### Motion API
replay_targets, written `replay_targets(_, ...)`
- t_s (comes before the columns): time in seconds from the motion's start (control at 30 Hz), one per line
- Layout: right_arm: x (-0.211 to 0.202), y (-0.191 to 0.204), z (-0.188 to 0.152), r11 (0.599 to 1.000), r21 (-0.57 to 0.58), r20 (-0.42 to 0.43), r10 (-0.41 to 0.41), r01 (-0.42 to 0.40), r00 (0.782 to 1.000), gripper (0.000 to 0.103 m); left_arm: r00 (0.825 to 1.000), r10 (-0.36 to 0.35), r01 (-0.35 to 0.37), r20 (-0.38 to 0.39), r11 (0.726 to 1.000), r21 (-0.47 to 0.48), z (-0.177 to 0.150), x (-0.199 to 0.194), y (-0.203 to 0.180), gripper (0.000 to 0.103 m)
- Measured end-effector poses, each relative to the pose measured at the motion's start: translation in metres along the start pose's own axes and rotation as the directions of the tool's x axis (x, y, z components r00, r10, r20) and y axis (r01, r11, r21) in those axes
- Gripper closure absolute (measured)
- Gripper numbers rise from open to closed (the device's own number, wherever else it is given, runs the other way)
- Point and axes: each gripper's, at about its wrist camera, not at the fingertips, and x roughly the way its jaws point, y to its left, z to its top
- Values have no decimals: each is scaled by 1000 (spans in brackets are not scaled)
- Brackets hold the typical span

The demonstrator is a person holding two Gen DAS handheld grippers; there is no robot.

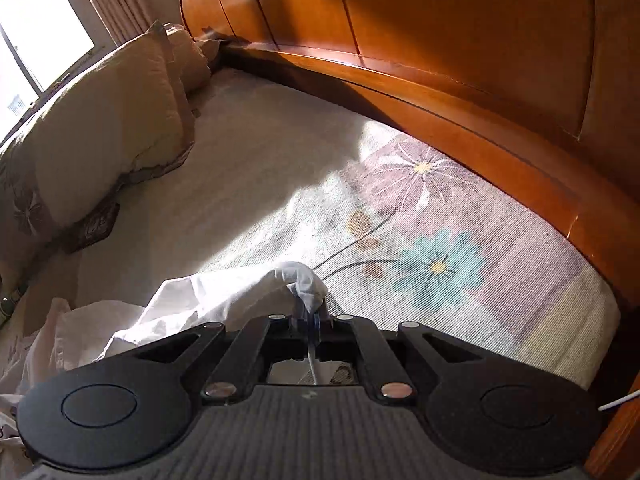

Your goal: Fold clothes

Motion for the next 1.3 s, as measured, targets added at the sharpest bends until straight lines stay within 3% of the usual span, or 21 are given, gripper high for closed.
replay_targets(0.2,1,11,29,987,-125,16,-97,98,995,99,1000,8,-8,5,1000,7,4,-1,-1,15)
replay_targets(0.3,9,24,34,960,-207,17,-190,189,982,99,1000,7,-7,9,1000,15,5,-4,-2,15)
replay_targets(0.4,13,23,33,938,-187,36,-291,292,956,85,1000,5,-6,12,1000,15,5,-5,-2,15)
replay_targets(0.47,7,19,28,938,-150,66,-307,314,949,81,1000,8,-8,11,1000,15,5,-5,-1,15)
replay_targets(0.6,-11,11,10,979,-56,65,-194,198,979,74,1000,4,-4,9,1000,16,5,-3,0,15)
replay_targets(0.67,-18,3,-2,996,44,59,-77,74,995,50,1000,-1,0,9,1000,19,5,-2,-1,15)
replay_targets(0.73,-20,-7,-12,984,163,64,62,-72,996,41,1000,-7,7,7,1000,29,6,-1,-4,15)
replay_targets(0.8,-12,-14,-20,947,268,75,161,-176,984,41,1000,-9,9,6,999,38,5,-1,-6,15)
replay_targets(0.87,1,-11,-22,933,304,75,178,-193,981,41,1000,-10,10,5,999,44,5,-2,-7,15)
replay_targets(1.0,29,2,-20,943,311,81,99,-120,992,41,1000,4,-4,2,999,36,4,-4,-6,15)
replay_targets(1.03,36,4,-18,945,312,83,72,-94,994,48,1000,8,-8,2,999,34,4,-5,-5,15)
replay_targets(1.07,40,2,-18,945,318,74,57,-78,996,71,1000,11,-11,2,999,32,3,-6,-4,15)
replay_targets(1.1,43,1,-18,945,321,66,41,-61,997,85,1000,12,-12,2,999,30,2,-7,-2,15)
replay_targets(1.13,41,-1,-20,948,315,69,23,-44,997,94,1000,12,-12,0,1000,27,2,-6,-1,15)
replay_targets(1.3,15,-11,-31,973,227,85,-52,32,995,94,1000,5,-5,-6,1000,17,1,-2,3,15)
